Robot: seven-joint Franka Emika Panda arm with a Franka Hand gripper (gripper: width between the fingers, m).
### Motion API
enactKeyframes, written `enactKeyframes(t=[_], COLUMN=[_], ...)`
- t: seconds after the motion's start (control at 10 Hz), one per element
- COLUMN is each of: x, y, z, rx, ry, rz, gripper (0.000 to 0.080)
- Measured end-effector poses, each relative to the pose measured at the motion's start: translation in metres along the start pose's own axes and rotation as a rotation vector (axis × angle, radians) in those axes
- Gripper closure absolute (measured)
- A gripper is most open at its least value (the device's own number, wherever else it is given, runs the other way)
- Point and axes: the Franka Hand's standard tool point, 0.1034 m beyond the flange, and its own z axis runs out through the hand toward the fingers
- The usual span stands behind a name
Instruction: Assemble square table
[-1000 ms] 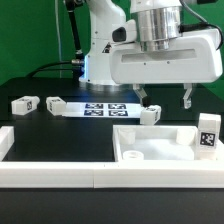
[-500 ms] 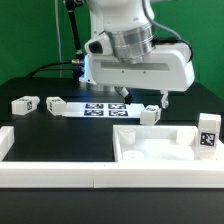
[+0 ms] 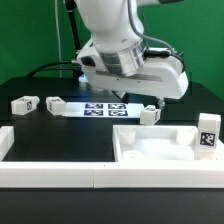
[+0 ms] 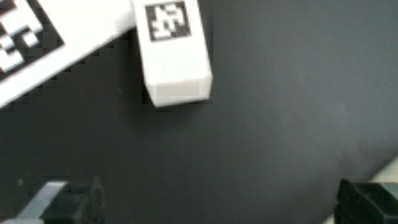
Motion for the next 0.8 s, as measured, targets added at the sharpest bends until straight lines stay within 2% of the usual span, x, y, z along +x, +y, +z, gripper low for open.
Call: enactKeyframes(t=[0.1,0.2,0.3,0.4,0.7,0.8], x=[0.0,-0.009,-0.008,-0.001,-0.002,-0.007], y=[0.002,0.004,0.009,0.007,0.007,0.004], z=[0.006,0.017,0.016,0.015,0.018,0.031], rx=[-0.049,-0.067,-0.071,-0.066,-0.065,-0.055], ry=[-0.024,-0.091,-0.174,-0.159,-0.159,-0.162], rz=[-0.044,-0.075,-0.056,-0.053,-0.052,-0.047], gripper=[0.015,0.015,0.015,0.015,0.015,0.015])
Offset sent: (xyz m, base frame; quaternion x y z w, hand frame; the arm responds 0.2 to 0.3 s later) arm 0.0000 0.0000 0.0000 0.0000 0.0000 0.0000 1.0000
